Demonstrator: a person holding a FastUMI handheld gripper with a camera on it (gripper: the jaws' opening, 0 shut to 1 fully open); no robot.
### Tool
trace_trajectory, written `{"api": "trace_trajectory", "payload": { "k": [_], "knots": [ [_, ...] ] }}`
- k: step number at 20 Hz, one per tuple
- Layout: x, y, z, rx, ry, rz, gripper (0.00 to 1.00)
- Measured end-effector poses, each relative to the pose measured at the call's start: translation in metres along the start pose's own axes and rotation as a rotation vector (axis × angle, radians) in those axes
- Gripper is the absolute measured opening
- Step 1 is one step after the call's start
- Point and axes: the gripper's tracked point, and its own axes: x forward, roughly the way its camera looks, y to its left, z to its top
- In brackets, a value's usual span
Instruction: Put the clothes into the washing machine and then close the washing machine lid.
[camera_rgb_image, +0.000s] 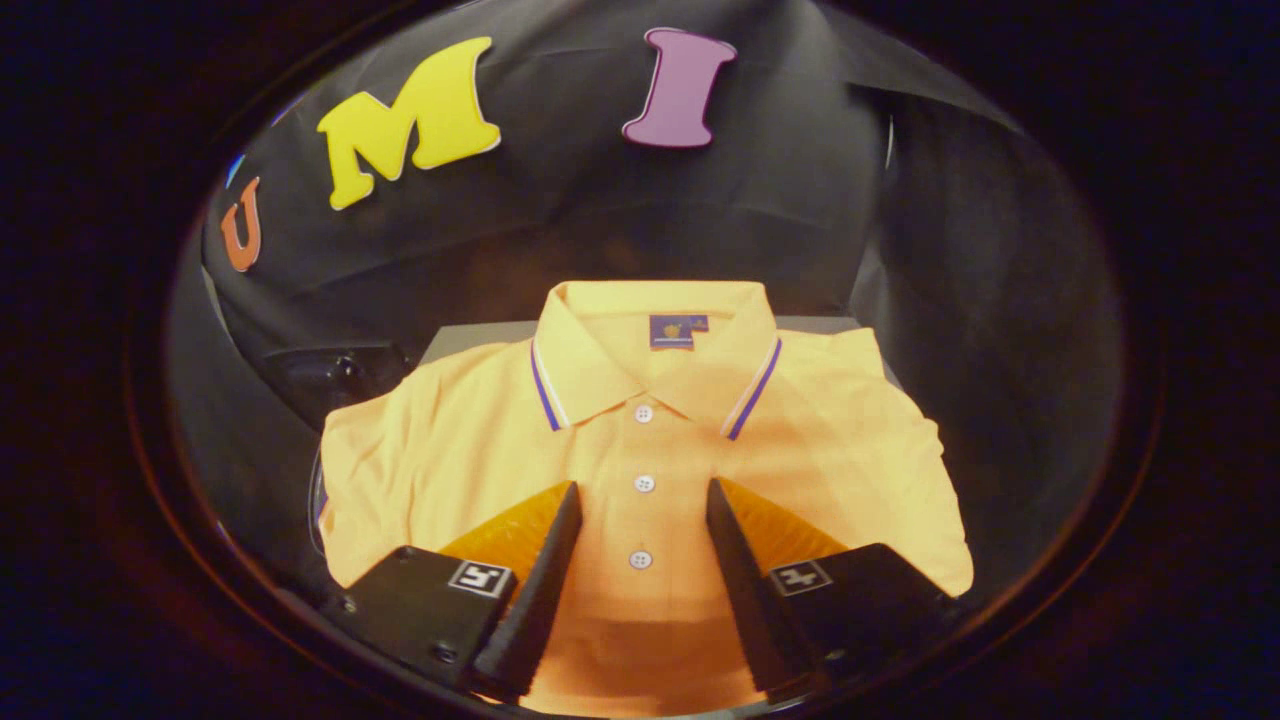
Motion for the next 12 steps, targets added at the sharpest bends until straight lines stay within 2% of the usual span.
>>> {"api": "trace_trajectory", "payload": {
  "k": [2,3,5,7,12],
  "knots": [
    [-0.001,-0.001,-0.001,0.017,0.016,0.018,0.11],
    [-0.001,-0.001,0.000,0.032,0.029,0.024,0.07],
    [-0.005,0.000,0.002,0.090,0.057,0.028,0.07],
    [-0.021,0.000,0.019,0.109,0.000,0.023,0.06],
    [-0.096,0.014,0.070,0.079,-0.157,0.047,0.06]
  ]
}}
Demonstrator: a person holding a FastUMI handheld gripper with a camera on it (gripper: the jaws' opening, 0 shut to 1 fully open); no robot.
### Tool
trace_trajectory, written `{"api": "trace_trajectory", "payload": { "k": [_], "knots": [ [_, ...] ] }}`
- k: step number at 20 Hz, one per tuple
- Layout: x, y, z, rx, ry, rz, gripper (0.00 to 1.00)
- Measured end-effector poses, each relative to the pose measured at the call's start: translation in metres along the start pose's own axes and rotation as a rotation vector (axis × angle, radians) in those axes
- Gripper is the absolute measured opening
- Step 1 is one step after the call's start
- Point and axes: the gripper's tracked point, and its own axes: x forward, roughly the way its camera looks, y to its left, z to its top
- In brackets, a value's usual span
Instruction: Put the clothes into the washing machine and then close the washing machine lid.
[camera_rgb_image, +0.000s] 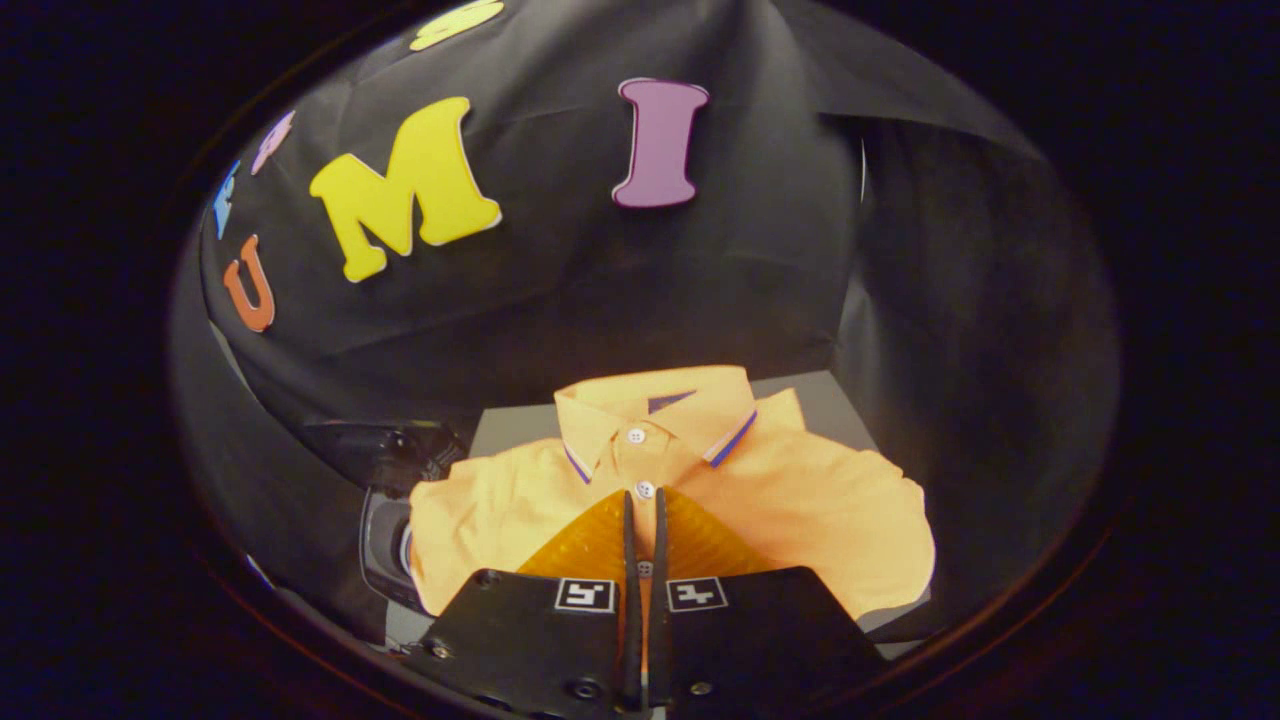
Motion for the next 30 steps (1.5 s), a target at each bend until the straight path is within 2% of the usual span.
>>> {"api": "trace_trajectory", "payload": {
  "k": [4,7,11,17,30],
  "knots": [
    [-0.061,0.017,0.030,-0.076,-0.080,0.031,0.06],
    [-0.087,0.044,0.046,-0.133,-0.120,0.055,0.06],
    [-0.094,0.119,0.057,-0.172,-0.141,0.123,0.06],
    [-0.096,0.201,0.051,-0.229,-0.115,0.249,0.06],
    [-0.080,0.343,0.020,-0.343,-0.069,0.434,0.06]
  ]
}}
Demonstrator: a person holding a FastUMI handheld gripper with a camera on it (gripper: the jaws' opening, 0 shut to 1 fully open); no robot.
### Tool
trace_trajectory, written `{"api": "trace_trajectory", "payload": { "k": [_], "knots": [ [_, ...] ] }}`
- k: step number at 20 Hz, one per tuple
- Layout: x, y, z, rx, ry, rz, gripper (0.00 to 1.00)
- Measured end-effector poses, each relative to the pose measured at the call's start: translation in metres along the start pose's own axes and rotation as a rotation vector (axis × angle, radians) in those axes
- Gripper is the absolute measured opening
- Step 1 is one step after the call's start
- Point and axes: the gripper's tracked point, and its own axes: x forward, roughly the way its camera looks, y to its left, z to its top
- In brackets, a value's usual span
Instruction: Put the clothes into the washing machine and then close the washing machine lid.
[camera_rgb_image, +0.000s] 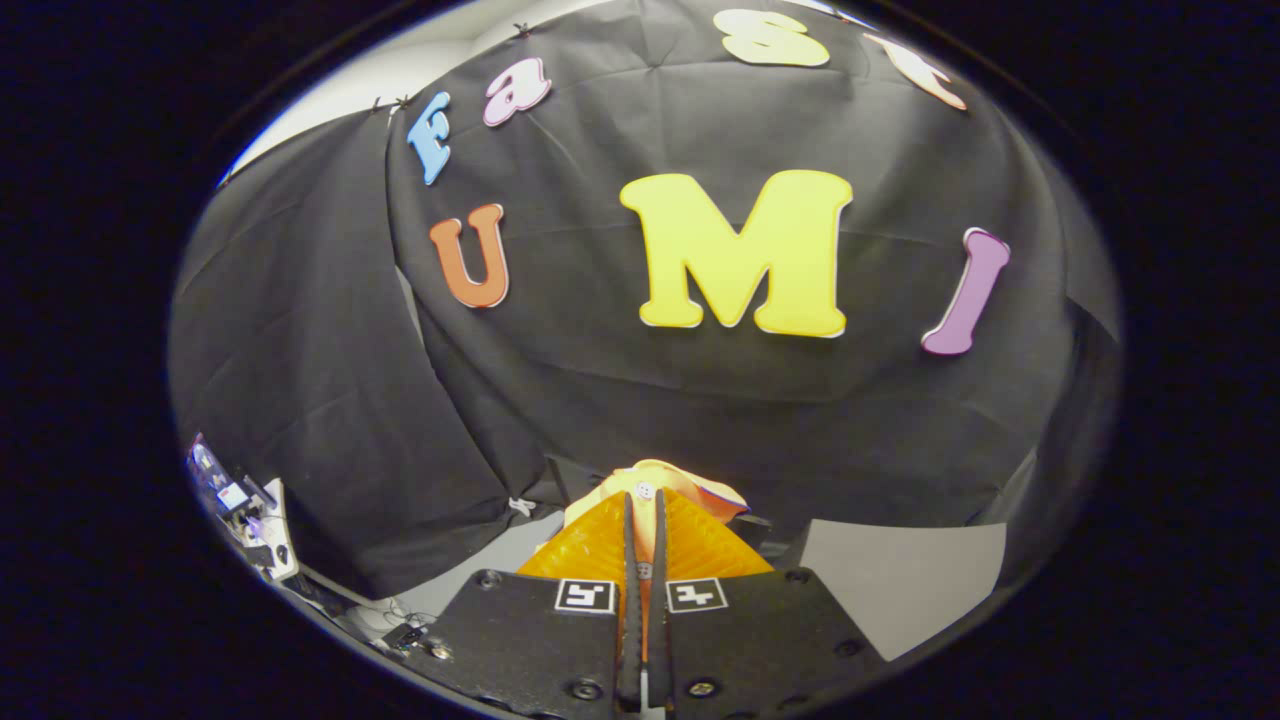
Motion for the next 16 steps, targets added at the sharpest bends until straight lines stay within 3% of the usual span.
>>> {"api": "trace_trajectory", "payload": {
  "k": [5,16],
  "knots": [
    [0.028,0.028,-0.015,-0.024,0.031,0.032,0.06],
    [0.132,0.049,-0.139,-0.021,0.221,0.046,0.06]
  ]
}}
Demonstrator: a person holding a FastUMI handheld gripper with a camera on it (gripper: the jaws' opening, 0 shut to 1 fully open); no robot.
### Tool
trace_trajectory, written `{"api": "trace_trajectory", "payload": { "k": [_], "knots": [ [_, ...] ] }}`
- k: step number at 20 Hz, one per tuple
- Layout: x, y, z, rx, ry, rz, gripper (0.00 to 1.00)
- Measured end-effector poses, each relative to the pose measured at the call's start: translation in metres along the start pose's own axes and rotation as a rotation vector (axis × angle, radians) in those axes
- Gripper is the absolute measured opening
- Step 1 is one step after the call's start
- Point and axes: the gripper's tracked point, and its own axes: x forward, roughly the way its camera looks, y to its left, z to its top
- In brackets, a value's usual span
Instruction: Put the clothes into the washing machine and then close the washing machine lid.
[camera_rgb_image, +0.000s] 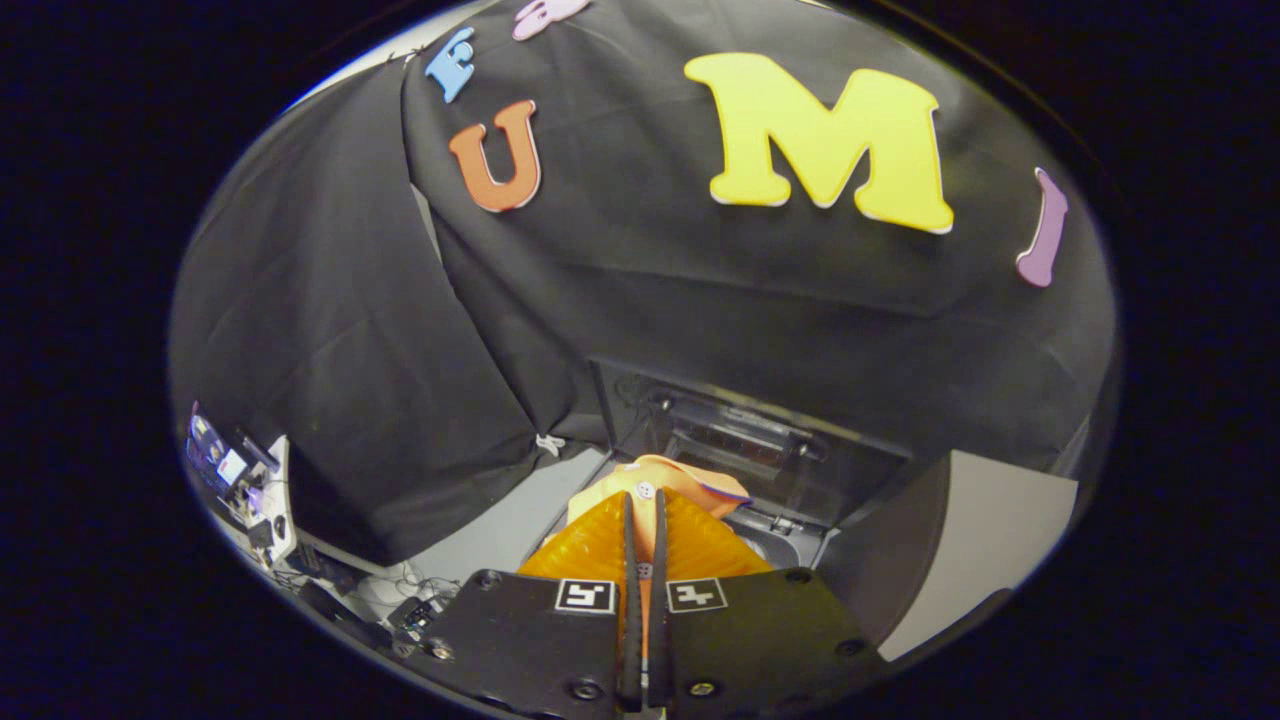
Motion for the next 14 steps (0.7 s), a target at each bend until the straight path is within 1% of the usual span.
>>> {"api": "trace_trajectory", "payload": {
  "k": [6,10,14],
  "knots": [
    [0.056,-0.006,-0.040,0.041,0.061,-0.020,0.06],
    [0.092,-0.019,-0.061,0.078,0.088,-0.054,0.06],
    [0.121,-0.032,-0.081,0.066,0.099,-0.078,0.06]
  ]
}}
